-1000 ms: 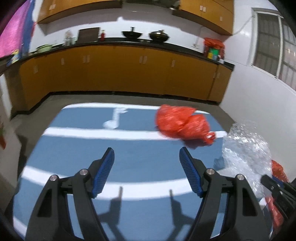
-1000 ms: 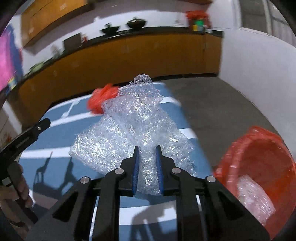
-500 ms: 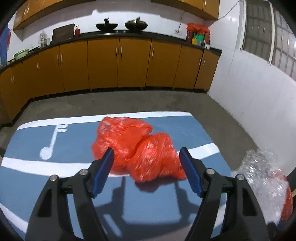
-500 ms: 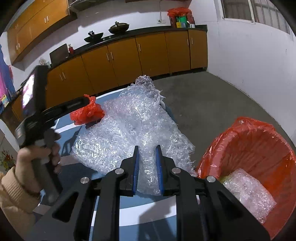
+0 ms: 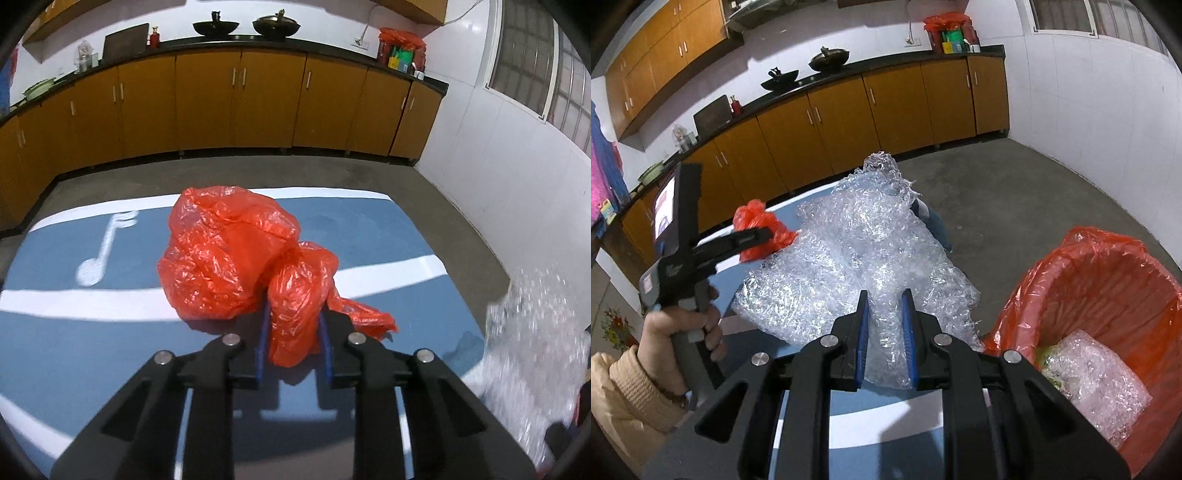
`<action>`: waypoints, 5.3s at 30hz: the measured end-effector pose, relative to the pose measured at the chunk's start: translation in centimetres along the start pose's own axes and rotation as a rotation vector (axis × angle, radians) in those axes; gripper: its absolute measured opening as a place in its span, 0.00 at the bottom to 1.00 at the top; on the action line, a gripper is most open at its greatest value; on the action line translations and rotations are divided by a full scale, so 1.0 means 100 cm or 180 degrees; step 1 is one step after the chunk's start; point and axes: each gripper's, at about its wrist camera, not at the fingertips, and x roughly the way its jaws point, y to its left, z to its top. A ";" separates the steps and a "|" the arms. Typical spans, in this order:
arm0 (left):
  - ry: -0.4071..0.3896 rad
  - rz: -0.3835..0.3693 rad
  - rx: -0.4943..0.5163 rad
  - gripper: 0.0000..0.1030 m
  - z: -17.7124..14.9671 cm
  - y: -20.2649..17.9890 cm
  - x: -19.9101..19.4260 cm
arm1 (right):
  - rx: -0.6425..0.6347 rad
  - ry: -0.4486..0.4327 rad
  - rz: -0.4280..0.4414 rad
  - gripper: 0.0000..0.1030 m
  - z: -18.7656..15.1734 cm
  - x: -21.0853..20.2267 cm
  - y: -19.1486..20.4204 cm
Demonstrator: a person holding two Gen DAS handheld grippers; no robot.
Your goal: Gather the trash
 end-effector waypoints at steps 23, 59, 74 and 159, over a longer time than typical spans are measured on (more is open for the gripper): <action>-0.0321 -0.0019 0.0112 0.22 -0.074 0.029 -0.206 | -0.0005 -0.0227 0.0099 0.17 -0.003 -0.096 0.011; -0.0220 -0.1176 0.0730 0.22 -0.093 -0.129 -0.212 | 0.0894 -0.0395 -0.0813 0.17 -0.027 -0.146 -0.121; -0.0005 -0.1629 0.0944 0.22 -0.104 -0.208 -0.175 | 0.1278 -0.0345 -0.1131 0.17 -0.037 -0.145 -0.167; -0.1244 0.0176 0.0386 0.96 -0.193 -0.067 -0.366 | -0.0380 -0.1133 -0.1189 0.98 -0.095 -0.245 -0.018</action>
